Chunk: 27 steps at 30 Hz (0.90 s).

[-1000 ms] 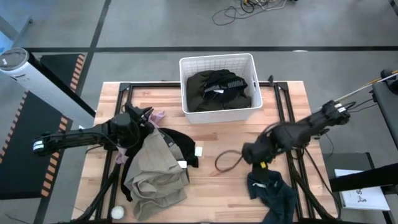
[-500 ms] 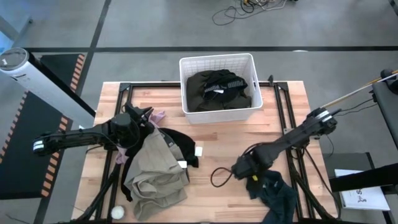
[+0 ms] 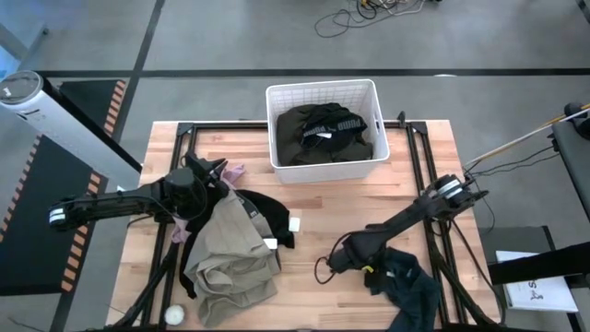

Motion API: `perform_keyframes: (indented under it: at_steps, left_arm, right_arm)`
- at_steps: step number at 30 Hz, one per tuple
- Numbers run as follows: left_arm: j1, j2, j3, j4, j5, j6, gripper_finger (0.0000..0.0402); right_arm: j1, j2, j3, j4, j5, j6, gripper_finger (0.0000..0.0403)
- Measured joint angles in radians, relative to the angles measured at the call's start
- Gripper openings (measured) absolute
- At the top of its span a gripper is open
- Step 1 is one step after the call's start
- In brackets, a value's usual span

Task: Sort clothes
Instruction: Put the blue shorts into the white laundry bin

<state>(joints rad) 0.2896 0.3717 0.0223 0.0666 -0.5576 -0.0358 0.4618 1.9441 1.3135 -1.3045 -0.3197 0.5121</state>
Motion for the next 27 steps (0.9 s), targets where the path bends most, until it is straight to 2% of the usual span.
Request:
perform_keyframes:
  at_steps: [4, 11, 12, 17, 27]
  left_arm:
    - [0.000, 0.000, 0.000, 0.000, 0.000, 0.000, 0.0038]
    - [0.000, 0.000, 0.000, 0.000, 0.000, 0.000, 0.0038]
    - [0.000, 0.000, 0.000, 0.000, 0.000, 0.000, 0.0038]
    - [0.000, 0.000, 0.000, 0.000, 0.000, 0.000, 0.0038]
    - [0.000, 0.000, 0.000, 0.000, 0.000, 0.000, 0.0038]
  right_arm:
    - [-0.001, 0.039, -0.014, -0.001, -0.003, -0.066, 0.0189]
    - [0.000, 0.031, -0.011, -0.004, 0.005, -0.168, 0.0027]
    - [-0.001, 0.022, -0.009, -0.010, 0.004, -0.172, 0.0016]
    - [-0.004, -0.011, 0.054, -0.074, 0.019, -0.169, 0.0019]
    - [-0.016, -0.027, 0.351, -0.181, 0.266, -0.206, 0.0008]
